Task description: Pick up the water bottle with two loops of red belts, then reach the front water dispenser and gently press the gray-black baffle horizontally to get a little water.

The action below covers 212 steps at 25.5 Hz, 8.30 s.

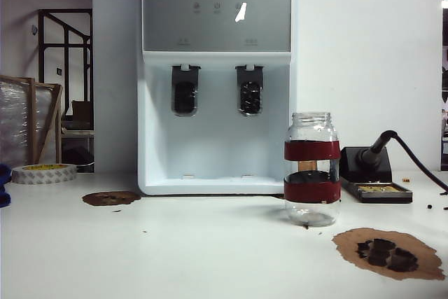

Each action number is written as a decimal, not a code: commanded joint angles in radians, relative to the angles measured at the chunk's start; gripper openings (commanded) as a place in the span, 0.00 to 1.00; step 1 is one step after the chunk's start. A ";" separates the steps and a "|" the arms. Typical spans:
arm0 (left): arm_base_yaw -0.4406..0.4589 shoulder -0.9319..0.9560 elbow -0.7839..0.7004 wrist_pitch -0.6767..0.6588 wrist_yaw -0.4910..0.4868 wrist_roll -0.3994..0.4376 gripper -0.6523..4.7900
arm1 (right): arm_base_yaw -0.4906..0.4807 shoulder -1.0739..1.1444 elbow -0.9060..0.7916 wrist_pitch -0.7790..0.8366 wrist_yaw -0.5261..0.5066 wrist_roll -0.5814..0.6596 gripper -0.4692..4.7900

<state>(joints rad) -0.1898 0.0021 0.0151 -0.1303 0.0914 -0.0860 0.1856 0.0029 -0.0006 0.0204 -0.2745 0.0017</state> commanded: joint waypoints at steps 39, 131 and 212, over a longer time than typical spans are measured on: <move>0.000 0.065 0.294 0.061 0.289 -0.127 0.11 | 0.002 0.000 -0.004 0.027 -0.023 0.032 0.09; -0.660 0.677 0.551 0.097 -0.182 0.311 0.87 | 0.008 0.435 -0.003 0.695 -0.200 0.026 0.78; -0.647 0.676 0.552 0.085 -0.209 0.326 0.86 | 0.105 1.972 0.405 1.337 -0.248 -0.025 0.69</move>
<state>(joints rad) -0.8371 0.6777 0.5617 -0.0502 -0.1135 0.2344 0.2871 1.9759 0.4038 1.3617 -0.5167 -0.0303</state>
